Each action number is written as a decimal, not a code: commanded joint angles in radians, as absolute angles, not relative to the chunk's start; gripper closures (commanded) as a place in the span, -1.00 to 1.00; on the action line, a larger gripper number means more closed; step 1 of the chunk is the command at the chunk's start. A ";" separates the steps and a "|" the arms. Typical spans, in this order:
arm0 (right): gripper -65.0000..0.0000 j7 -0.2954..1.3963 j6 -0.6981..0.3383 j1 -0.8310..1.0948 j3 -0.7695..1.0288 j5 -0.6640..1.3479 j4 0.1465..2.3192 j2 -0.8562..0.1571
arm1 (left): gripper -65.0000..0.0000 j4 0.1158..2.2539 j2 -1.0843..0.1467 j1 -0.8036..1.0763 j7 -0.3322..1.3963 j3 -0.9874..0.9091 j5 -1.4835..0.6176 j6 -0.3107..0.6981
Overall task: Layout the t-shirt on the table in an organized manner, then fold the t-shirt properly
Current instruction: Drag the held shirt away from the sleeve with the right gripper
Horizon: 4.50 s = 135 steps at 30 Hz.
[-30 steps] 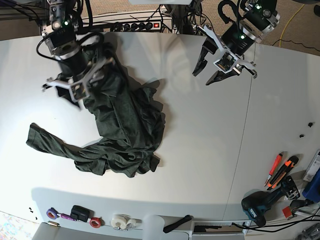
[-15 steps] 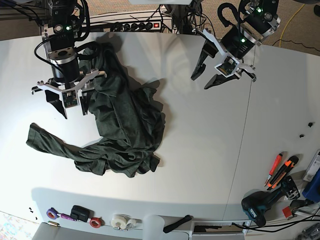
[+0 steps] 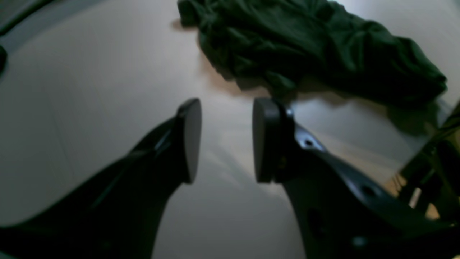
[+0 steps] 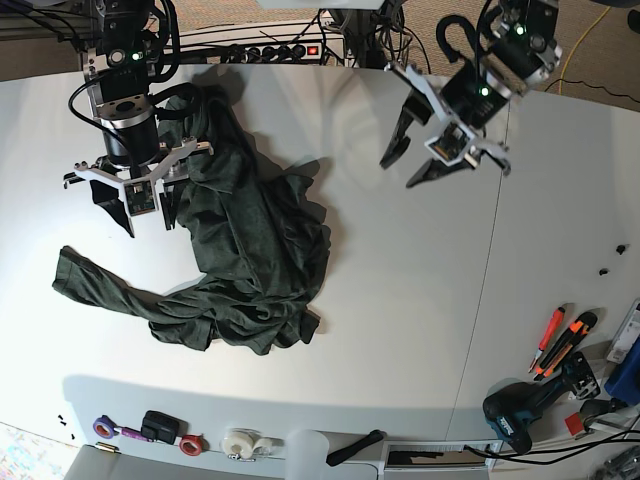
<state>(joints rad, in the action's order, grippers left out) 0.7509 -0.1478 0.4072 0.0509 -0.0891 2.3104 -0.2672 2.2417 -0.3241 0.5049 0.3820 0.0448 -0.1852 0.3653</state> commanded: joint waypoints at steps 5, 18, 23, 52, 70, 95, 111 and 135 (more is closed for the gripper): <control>0.09 0.731 -0.136 0.402 0.054 -0.089 2.328 -0.274 | 0.24 2.242 -0.327 0.459 0.371 0.064 -0.203 0.364; 0.09 0.652 -0.271 0.406 0.013 -0.005 2.297 -0.175 | 0.24 1.984 -0.327 0.316 0.368 0.155 -0.203 0.364; 0.09 0.590 -0.266 0.355 -0.022 -0.069 2.131 -0.174 | 0.24 1.976 -0.327 0.279 0.366 0.154 -0.203 0.364; 0.09 0.554 -0.212 0.047 -0.199 -0.069 1.728 -0.063 | 0.24 1.975 -0.327 0.277 0.367 0.154 -0.203 0.364; 0.09 0.572 -0.215 0.047 -0.217 -0.076 1.728 -0.013 | 0.24 1.976 -0.327 0.277 0.367 0.154 -0.203 0.364; -0.13 0.638 -0.249 0.047 -0.216 -0.054 1.726 0.025 | 0.24 1.975 -0.327 0.274 0.367 0.154 -0.203 0.364; 1.00 0.635 -0.276 0.047 -0.216 -0.053 1.726 0.025 | 0.24 1.975 -0.327 0.274 0.367 0.154 -0.203 0.364; 1.00 0.875 -0.513 0.409 -0.217 0.281 2.204 0.000 | 0.24 1.975 -0.335 0.247 0.371 0.154 -0.149 0.308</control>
<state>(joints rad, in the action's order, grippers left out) 0.9001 -0.4961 0.4114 -0.2165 0.2623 2.1845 -0.0025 1.9568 -0.3298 0.2543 0.3962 0.1570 -0.1425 0.3111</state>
